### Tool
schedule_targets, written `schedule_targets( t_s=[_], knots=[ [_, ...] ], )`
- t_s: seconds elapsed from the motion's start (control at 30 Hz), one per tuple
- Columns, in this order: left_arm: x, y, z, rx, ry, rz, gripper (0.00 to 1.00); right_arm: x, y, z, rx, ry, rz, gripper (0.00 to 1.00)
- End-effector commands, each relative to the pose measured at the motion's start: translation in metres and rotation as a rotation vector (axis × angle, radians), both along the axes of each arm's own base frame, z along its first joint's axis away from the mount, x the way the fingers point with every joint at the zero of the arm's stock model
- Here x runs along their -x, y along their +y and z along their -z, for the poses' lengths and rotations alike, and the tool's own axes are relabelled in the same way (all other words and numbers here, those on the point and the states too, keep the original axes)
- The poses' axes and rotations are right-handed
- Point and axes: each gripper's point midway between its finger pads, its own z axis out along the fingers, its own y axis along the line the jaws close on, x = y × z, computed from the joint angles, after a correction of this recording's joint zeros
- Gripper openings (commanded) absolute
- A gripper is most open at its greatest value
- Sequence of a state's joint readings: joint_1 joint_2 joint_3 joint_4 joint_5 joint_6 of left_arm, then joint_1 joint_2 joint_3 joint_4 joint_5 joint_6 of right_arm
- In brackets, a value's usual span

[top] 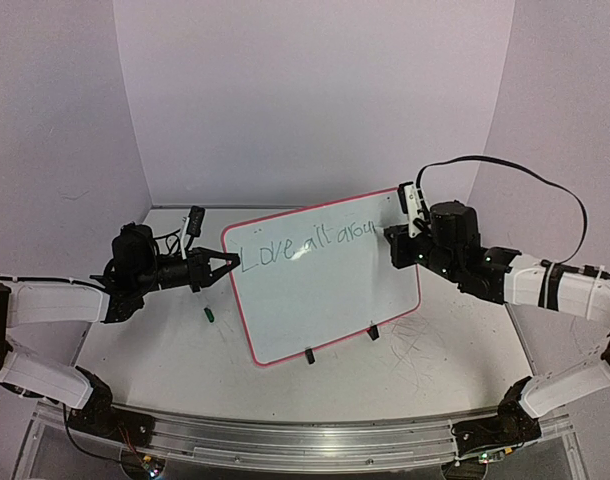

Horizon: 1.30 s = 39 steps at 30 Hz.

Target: Write a sentence on the whiteboard

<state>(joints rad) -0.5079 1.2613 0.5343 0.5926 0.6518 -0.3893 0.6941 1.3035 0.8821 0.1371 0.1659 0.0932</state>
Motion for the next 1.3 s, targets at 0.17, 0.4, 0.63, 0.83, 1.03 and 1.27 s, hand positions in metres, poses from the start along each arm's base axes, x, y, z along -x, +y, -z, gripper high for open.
schedule_targets(
  t_s=[0.17, 0.4, 0.63, 0.83, 1.03, 1.27],
  knots=[
    [-0.002, 0.006, 0.020, -0.086, -0.005, -0.023, 0.00, -0.016, -0.003, -0.030, -0.036, -0.080, 0.067, 0.00],
    [-0.002, 0.005, 0.019, -0.086, -0.008, -0.022, 0.00, -0.016, -0.017, -0.029, -0.029, -0.078, 0.135, 0.00],
    [-0.001, 0.006, 0.020, -0.087, -0.007, -0.022, 0.00, -0.007, -0.012, -0.014, -0.012, -0.031, 0.076, 0.00],
    [-0.001, 0.006, 0.022, -0.090, -0.003, -0.023, 0.00, 0.000, -0.012, 0.003, 0.019, 0.015, 0.050, 0.00],
    [-0.001, 0.006, 0.022, -0.089, -0.002, -0.023, 0.00, 0.001, -0.018, 0.008, 0.035, 0.031, 0.076, 0.00],
    [-0.001, 0.007, 0.021, -0.088, -0.002, -0.026, 0.00, 0.000, -0.018, -0.005, 0.026, 0.003, 0.078, 0.00]
  ],
)
